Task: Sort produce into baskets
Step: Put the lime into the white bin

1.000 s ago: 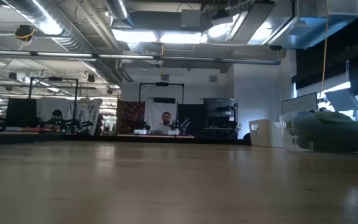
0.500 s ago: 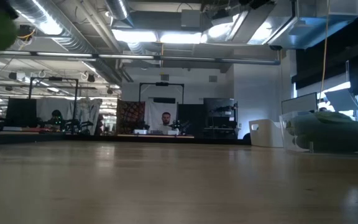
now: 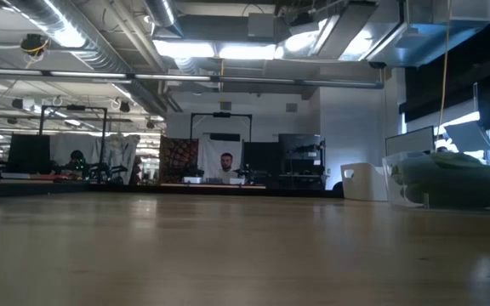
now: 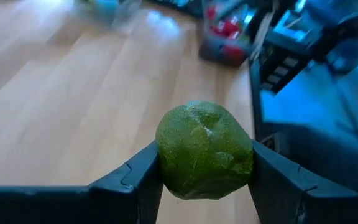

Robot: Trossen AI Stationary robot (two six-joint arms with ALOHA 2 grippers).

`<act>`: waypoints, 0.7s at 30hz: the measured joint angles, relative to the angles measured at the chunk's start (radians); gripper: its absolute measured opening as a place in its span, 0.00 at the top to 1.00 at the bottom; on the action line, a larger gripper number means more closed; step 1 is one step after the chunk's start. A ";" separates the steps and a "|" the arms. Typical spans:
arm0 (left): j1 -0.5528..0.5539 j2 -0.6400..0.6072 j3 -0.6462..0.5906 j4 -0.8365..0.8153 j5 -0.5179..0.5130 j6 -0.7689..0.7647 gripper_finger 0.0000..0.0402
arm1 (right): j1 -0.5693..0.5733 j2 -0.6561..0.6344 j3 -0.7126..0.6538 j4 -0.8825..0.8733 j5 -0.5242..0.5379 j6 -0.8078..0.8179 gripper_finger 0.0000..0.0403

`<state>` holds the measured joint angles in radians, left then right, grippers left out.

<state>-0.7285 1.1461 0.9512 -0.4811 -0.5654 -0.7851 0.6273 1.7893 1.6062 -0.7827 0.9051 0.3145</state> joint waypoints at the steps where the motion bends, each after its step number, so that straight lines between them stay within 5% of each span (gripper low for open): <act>1: 0.007 0.000 0.000 0.028 0.000 0.012 0.53 | 0.000 0.000 0.000 0.050 0.000 -0.064 0.06; 9: 0.074 0.000 0.000 0.204 0.003 0.103 0.53 | -0.007 0.000 0.000 0.372 -0.011 -0.492 0.06; 21: 0.210 0.049 0.000 0.419 0.122 0.141 0.53 | -0.068 0.000 0.000 0.515 -0.111 -0.694 0.06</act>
<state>-0.5183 1.1955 0.9512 -0.0620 -0.4438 -0.6437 0.5592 1.7893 1.6062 -0.2682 0.7943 -0.3800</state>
